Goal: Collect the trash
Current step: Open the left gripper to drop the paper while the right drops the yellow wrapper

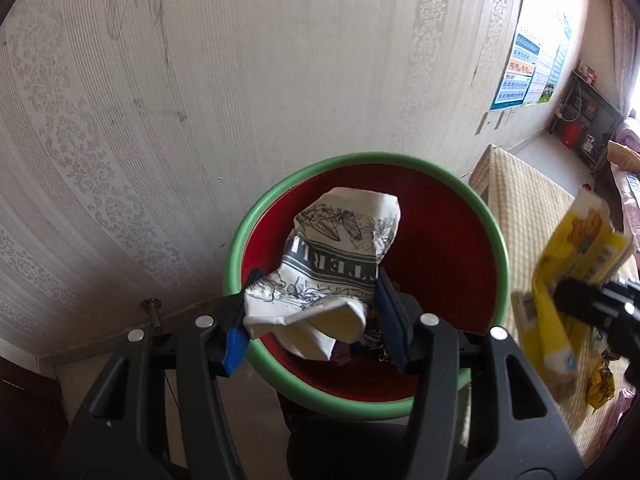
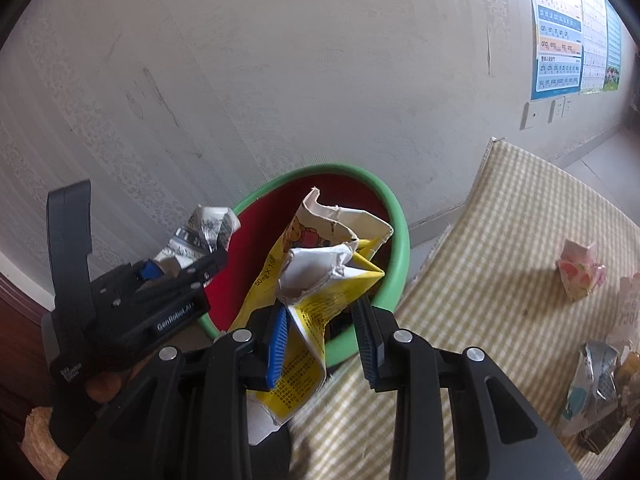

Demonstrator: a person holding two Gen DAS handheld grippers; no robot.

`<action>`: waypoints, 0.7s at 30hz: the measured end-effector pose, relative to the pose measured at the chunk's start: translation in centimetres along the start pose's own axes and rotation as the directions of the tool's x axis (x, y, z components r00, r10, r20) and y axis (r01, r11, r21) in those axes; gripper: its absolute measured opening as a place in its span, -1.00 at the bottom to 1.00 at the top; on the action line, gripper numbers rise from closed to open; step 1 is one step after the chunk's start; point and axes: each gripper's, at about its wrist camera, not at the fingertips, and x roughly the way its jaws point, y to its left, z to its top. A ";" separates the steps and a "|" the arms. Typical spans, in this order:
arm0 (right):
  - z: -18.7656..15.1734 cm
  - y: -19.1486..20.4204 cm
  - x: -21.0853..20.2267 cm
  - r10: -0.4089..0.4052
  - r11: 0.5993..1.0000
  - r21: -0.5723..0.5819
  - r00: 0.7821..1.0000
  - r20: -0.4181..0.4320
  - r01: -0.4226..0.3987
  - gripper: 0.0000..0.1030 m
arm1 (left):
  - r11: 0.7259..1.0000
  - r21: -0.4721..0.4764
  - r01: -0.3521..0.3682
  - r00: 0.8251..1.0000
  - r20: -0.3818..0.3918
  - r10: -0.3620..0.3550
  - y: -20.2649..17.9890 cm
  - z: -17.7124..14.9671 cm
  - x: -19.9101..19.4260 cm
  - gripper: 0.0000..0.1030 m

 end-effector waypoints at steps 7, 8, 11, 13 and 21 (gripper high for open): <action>1.8 0.5 1.4 0.016 0.999 0.030 0.999 0.030 -0.016 -0.09 | 1.000 -0.005 -0.016 1.000 -0.018 0.015 0.5 0.4 0.8 0.27; 1.9 0.6 1.3 0.015 0.999 0.033 0.999 0.038 -0.016 -0.06 | 1.000 -0.009 -0.016 1.000 -0.014 0.016 0.6 0.4 0.7 0.29; 1.7 0.7 0.5 0.002 1.000 0.025 0.998 0.057 -0.003 -0.06 | 1.000 -0.022 -0.019 1.000 -0.013 0.019 0.9 0.3 0.4 0.35; 1.1 0.6 -0.4 -0.011 1.000 0.022 0.998 0.062 0.009 -0.06 | 0.999 -0.025 -0.028 1.000 -0.008 0.028 0.9 0.1 0.0 0.37; -4.5 -3.5 -7.2 -0.142 0.989 0.056 0.987 0.069 0.139 0.05 | 1.000 -0.008 0.025 0.999 0.048 -0.024 -1.8 0.3 -3.1 0.38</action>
